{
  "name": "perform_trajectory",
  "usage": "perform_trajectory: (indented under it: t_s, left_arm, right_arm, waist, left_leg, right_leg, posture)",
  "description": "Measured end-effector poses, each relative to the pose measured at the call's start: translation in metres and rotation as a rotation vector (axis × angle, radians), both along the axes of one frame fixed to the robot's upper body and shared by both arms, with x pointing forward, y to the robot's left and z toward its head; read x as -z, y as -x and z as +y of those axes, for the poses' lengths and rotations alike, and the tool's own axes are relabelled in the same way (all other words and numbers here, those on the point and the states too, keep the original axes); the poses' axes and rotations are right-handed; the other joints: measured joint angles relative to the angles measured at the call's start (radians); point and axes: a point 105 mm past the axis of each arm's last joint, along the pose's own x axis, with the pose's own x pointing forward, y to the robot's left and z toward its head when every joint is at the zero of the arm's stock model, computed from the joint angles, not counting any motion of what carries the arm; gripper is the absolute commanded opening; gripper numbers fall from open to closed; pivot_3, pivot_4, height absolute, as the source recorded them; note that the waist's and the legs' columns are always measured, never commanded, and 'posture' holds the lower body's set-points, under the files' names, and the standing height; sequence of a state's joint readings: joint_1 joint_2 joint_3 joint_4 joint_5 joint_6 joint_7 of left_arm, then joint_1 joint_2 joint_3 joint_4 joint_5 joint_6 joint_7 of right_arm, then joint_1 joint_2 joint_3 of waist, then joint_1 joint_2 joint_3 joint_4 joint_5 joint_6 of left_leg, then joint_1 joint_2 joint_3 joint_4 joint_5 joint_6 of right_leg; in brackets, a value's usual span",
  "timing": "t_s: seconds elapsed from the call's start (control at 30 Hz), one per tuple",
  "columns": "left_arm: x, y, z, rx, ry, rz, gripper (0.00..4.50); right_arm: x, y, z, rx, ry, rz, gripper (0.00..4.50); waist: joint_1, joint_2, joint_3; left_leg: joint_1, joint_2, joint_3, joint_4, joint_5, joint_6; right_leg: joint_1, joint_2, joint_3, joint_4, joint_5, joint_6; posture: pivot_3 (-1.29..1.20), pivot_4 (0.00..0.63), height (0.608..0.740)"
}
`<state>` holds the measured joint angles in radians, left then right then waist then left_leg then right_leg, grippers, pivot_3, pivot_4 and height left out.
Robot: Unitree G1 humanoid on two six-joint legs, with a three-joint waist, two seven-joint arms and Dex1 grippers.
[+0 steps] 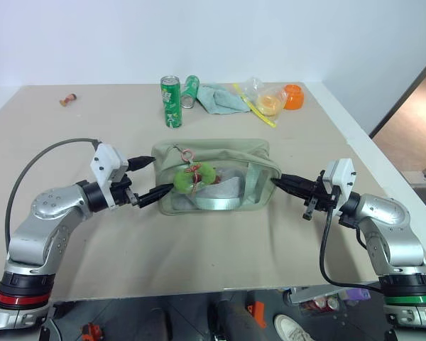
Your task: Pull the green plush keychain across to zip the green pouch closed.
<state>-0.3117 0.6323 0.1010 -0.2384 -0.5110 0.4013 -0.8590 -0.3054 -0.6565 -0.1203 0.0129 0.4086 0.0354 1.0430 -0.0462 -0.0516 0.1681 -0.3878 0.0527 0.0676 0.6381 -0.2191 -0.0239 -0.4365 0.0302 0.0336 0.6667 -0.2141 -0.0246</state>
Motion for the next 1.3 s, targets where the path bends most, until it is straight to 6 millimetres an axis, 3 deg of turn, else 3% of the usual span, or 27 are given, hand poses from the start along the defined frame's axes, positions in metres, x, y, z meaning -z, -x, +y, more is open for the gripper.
perform_trajectory:
  t_s: [0.1, 0.13, 0.33, 0.5, 0.53, 0.73, 0.77, 0.97, 1.1, 1.2, 1.3]
  left_arm:
    - [0.002, 0.000, -0.001, 0.003, -0.001, 0.007, 4.48]
    - [0.003, -0.001, 0.000, -0.001, 0.000, 0.012, 3.95]
    - [0.003, -0.004, 0.000, -0.004, 0.021, 0.016, 1.91]
    - [0.002, -0.004, -0.002, 0.001, 0.030, 0.010, 0.23]
    - [0.002, -0.004, -0.002, 0.003, 0.030, 0.010, 0.08]
    - [0.001, -0.005, -0.003, 0.004, 0.034, 0.006, 0.08]
    - [0.001, -0.005, -0.003, 0.004, 0.034, 0.006, 0.00]
    - [-0.001, -0.002, -0.006, 0.008, 0.033, -0.001, 0.00]
    - [0.000, 0.002, -0.008, 0.012, 0.040, 0.015, 0.00]
    - [-0.001, 0.007, -0.009, 0.023, 0.047, 0.025, 0.00]
    - [-0.001, 0.011, -0.011, 0.035, 0.052, 0.035, 0.00]
  right_arm:
    - [0.000, 0.000, 0.000, 0.001, 0.000, 0.000, 0.00]
    - [0.000, 0.000, 0.000, 0.002, 0.000, 0.000, 0.00]
    - [0.000, 0.000, 0.000, 0.005, 0.000, 0.000, 0.00]
    - [0.000, 0.000, 0.000, 0.012, -0.001, 0.000, 0.00]
    - [0.000, -0.001, 0.000, 0.013, -0.002, 0.000, 0.00]
    - [0.000, -0.001, 0.000, 0.016, -0.002, 0.000, 0.00]
    - [0.000, -0.001, 0.000, 0.016, -0.007, 0.010, 0.71]
    - [0.009, 0.000, -0.008, 0.038, 0.046, 0.057, 2.74]
    - [0.008, -0.006, -0.036, 0.114, 0.111, 0.056, 4.08]
    - [-0.011, -0.015, -0.055, 0.172, 0.125, 0.001, 4.08]
    - [-0.055, -0.022, -0.056, 0.184, 0.105, -0.115, 4.08]
  waist:
    - [0.000, 0.000, 0.000]
    - [0.000, 0.000, 0.000]
    - [0.000, 0.000, 0.000]
    - [0.000, 0.000, 0.000]
    - [0.000, 0.000, 0.000]
    - [0.000, 0.000, 0.000]
    - [0.000, 0.000, 0.000]
    - [0.001, 0.000, 0.000]
    - [0.002, 0.000, 0.000]
    - [0.000, 0.001, 0.001]
    - [-0.001, 0.001, 0.001]
  left_leg:
    - [0.000, 0.000, 0.000, 0.000, 0.000, 0.000]
    - [0.000, 0.000, 0.000, 0.000, 0.000, 0.000]
    - [0.000, 0.000, 0.000, 0.000, 0.000, 0.000]
    - [0.000, 0.000, 0.000, 0.000, 0.000, 0.000]
    - [0.000, 0.000, 0.000, 0.000, 0.000, 0.000]
    - [0.000, 0.000, 0.000, 0.000, 0.000, 0.000]
    - [0.000, 0.000, 0.000, 0.000, 0.000, 0.000]
    - [-0.003, -0.001, 0.000, 0.000, 0.000, 0.000]
    - [-0.003, -0.003, 0.000, 0.000, 0.000, 0.000]
    - [-0.003, -0.004, 0.002, 0.000, 0.000, 0.000]
    - [-0.002, -0.003, 0.001, 0.000, 0.000, 0.000]
  right_leg:
    - [0.000, 0.000, 0.000, 0.000, 0.000, 0.000]
    - [0.000, 0.000, 0.000, 0.000, 0.000, 0.000]
    - [0.000, 0.000, 0.000, 0.000, 0.000, 0.000]
    - [0.000, 0.000, 0.000, 0.000, 0.000, 0.000]
    - [0.000, 0.000, 0.000, 0.000, 0.000, 0.000]
    - [0.000, 0.000, 0.000, 0.000, 0.000, 0.000]
    - [0.000, 0.000, 0.000, 0.000, 0.000, 0.000]
    - [-0.002, -0.002, 0.000, 0.000, 0.000, 0.000]
    - [-0.002, -0.002, 0.001, -0.001, 0.000, 0.002]
    - [-0.002, -0.003, 0.003, -0.001, 0.000, 0.003]
    - [-0.002, -0.002, 0.003, 0.000, 0.000, 0.003]
  posture:
    - [0.00, 0.150, 0.740]
    - [0.00, 0.150, 0.740]
    - [0.00, 0.150, 0.740]
    - [0.00, 0.150, 0.740]
    - [0.00, 0.150, 0.740]
    - [0.00, 0.150, 0.740]
    - [0.00, 0.150, 0.740]
    - [0.00, 0.150, 0.740]
    - [0.00, 0.150, 0.740]
    - [0.00, 0.150, 0.740]
    - [0.00, 0.150, 0.740]
